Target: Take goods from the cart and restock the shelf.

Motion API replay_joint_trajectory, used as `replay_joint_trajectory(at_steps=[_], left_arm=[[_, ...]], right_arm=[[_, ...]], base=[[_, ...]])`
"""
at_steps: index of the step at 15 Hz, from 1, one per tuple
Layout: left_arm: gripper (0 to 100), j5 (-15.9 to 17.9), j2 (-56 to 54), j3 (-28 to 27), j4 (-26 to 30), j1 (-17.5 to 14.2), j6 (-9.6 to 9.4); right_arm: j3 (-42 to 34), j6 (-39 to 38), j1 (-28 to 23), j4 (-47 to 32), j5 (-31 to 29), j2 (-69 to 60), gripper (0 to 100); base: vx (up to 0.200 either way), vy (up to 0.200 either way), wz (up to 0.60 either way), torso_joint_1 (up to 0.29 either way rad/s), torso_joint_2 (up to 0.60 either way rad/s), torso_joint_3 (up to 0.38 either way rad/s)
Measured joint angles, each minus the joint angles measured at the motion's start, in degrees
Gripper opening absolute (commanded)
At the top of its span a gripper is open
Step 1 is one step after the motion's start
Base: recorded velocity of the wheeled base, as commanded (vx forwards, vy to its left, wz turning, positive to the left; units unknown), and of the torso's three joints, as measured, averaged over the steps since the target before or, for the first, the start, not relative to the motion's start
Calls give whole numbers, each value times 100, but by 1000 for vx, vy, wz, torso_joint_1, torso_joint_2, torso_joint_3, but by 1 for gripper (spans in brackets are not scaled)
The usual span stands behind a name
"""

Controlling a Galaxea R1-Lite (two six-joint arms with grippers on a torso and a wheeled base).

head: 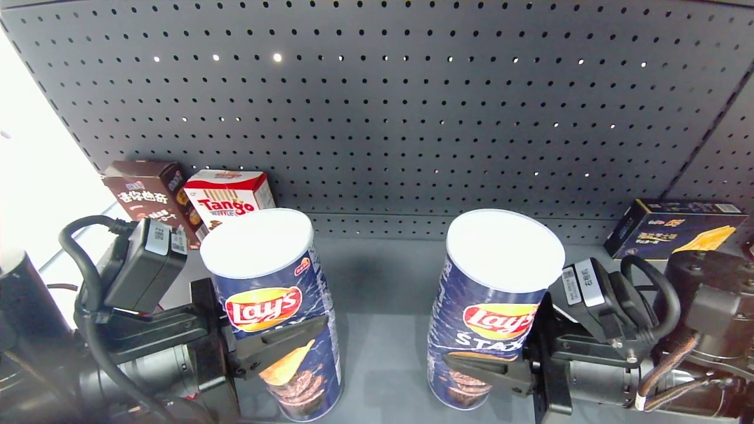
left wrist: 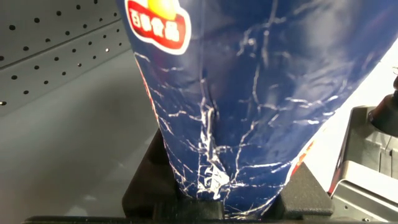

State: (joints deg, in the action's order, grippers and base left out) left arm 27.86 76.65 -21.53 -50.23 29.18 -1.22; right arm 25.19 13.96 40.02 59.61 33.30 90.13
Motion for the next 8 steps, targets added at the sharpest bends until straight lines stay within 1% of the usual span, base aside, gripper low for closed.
replay_joint_trajectory(at_steps=[8], left_arm=[[0, 4, 18, -10, 28, -2, -1]], right_arm=[[-101, 7, -6, 84, 6, 351, 0]], base=[[0, 0, 0, 0, 0, 0]])
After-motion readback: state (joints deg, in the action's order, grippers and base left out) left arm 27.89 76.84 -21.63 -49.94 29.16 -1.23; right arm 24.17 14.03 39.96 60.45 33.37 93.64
